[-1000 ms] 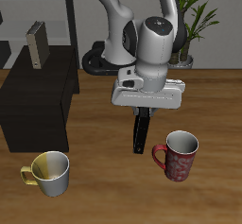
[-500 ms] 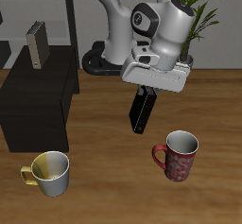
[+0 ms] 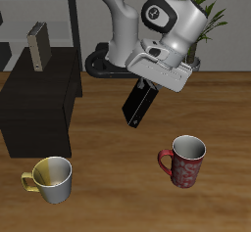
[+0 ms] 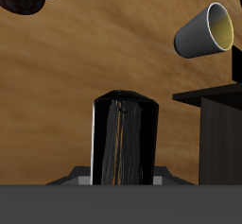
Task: Yellow book upright top shelf and black book top region shelf and red mug top shelf
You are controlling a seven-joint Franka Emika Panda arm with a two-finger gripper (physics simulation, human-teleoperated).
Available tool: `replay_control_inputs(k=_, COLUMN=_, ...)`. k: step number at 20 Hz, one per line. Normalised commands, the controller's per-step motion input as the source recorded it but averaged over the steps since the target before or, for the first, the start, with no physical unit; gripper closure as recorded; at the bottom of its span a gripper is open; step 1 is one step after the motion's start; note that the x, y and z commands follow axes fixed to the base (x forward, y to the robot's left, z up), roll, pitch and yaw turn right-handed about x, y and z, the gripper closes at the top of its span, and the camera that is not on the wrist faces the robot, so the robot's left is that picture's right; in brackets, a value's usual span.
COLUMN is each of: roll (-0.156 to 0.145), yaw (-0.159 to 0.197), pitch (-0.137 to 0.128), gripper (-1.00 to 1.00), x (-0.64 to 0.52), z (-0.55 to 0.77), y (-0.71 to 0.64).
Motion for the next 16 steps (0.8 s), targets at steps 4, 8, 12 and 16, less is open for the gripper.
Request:
replay_control_inputs(k=4, roll=-0.207, yaw=0.030, pitch=0.030, gripper=1.00, x=0.08, z=-0.01, y=0.00)
replay_control_inputs(k=8, roll=-0.188, yaw=0.014, pitch=0.048, gripper=1.00, x=0.06, z=-0.10, y=-0.11)
replay_control_inputs(k=12, roll=-0.161, yaw=0.018, pitch=0.003, gripper=1.00, x=0.00, z=-0.05, y=-0.10)
replay_control_inputs(k=16, roll=-0.119, yaw=0.020, pitch=0.004, gripper=1.00, x=-0.09, z=-0.07, y=-0.14)
